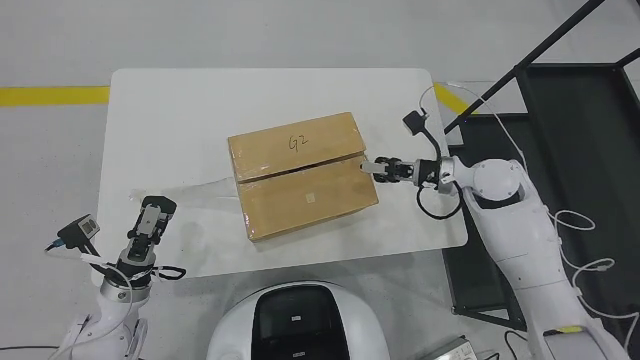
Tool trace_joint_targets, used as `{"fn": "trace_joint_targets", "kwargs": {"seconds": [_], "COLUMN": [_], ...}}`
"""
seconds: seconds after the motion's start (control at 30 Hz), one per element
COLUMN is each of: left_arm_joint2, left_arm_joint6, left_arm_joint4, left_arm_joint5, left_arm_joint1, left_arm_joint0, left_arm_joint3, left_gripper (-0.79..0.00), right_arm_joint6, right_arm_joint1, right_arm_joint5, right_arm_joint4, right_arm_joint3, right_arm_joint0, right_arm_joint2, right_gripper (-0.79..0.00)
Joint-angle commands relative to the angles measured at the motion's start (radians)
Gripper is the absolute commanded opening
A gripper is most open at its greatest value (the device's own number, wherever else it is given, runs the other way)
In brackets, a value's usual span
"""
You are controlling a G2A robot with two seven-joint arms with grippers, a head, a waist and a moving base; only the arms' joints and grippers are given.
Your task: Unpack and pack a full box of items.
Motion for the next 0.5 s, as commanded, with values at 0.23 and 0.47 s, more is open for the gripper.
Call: {"fn": "trace_joint_targets", "kwargs": {"seconds": [0.23,0.47], "left_arm_joint2": [0.0,0.0], "left_arm_joint6": [0.0,0.0], "left_arm_joint4": [0.0,0.0], "left_arm_joint5": [0.0,0.0], "left_arm_joint1": [0.0,0.0], "left_arm_joint0": [0.0,0.0], "left_arm_joint3": [0.0,0.0], "left_gripper": [0.0,0.0], "right_arm_joint6": [-0.001,0.044], "right_arm_joint1": [-0.003,-0.008], "right_arm_joint5": [-0.098,-0.124], "right_arm_joint4": [0.017,0.093], "right_arm_joint3": [0.12,0.177], "right_arm_joint0": [0.076,0.122], "right_arm_joint2": [-0.051,-0.094], "right_gripper": [0.0,0.0]}}
